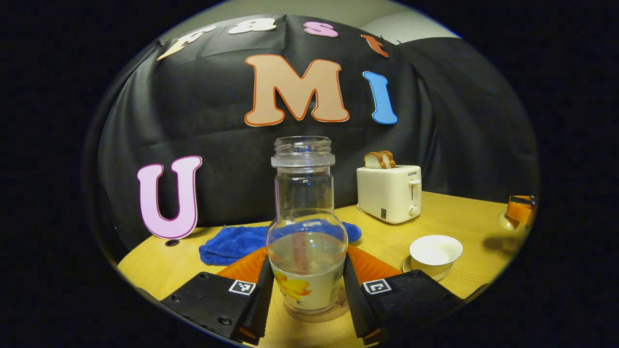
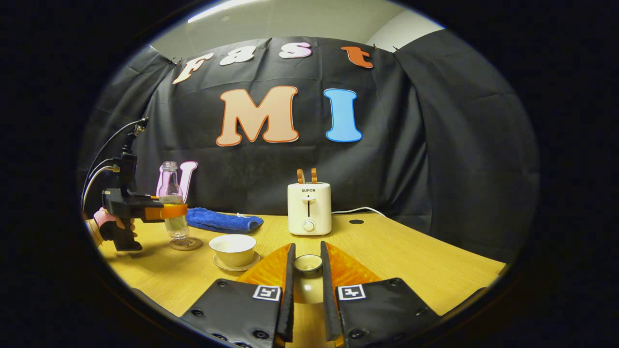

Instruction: Open the teacup lid with one hand, grasp the water bottle and pour water into the teacup with the other hand; after pouring, place the water bottle on the coaster and then close the teacup lid.

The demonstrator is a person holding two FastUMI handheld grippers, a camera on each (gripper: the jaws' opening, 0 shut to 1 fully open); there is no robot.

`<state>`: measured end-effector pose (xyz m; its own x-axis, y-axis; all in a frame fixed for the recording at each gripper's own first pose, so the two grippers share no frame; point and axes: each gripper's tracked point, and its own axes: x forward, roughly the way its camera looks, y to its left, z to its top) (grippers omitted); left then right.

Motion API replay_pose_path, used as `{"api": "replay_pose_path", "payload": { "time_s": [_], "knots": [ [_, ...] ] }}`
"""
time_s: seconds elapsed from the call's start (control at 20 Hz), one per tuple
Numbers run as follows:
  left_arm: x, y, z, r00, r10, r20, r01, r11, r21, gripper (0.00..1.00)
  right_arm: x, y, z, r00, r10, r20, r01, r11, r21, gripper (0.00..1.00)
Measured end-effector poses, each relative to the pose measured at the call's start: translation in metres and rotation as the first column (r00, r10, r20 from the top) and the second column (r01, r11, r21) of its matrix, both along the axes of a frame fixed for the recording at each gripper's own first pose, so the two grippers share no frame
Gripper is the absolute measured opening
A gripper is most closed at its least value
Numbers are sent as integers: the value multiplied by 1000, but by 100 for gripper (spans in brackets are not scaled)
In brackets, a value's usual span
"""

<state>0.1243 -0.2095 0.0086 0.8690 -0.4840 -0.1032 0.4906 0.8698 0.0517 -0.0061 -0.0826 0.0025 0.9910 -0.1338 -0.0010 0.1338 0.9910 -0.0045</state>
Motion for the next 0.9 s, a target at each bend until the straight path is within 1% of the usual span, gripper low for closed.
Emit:
{"api": "replay_pose_path", "payload": {
  "time_s": [0.2, 0.5, 0.75, 0.8, 0.85, 0.9],
  "knots": [
    [-1, 0, -15, 1000, -13, -26, 13, 1000, -20, 67, 0, 0, 0, 1000, 0, 0, 0, 1000, 0, 28],
    [1, -1, -28, 998, -17, -54, 17, 1000, -1, 71, 0, 0, 0, 1000, 0, 0, 0, 1000, 0, 29],
    [2, 1, -29, 999, -7, -54, 9, 1000, 25, 73, 0, 0, 0, 1000, 0, 0, 0, 1000, 0, 28],
    [3, 3, -29, 999, 2, -53, -1, 1000, 27, 76, 0, 0, 0, 1000, 0, 0, 0, 1000, 0, 29],
    [3, 4, -27, 999, 6, -52, -5, 1000, 19, 89, -1, 0, 0, 1000, 0, 0, 0, 1000, 0, 28],
    [2, 4, -25, 999, 6, -47, -6, 1000, 5, 95, -1, 0, 0, 1000, 0, 1, 0, 1000, 0, 28]
  ]
}}
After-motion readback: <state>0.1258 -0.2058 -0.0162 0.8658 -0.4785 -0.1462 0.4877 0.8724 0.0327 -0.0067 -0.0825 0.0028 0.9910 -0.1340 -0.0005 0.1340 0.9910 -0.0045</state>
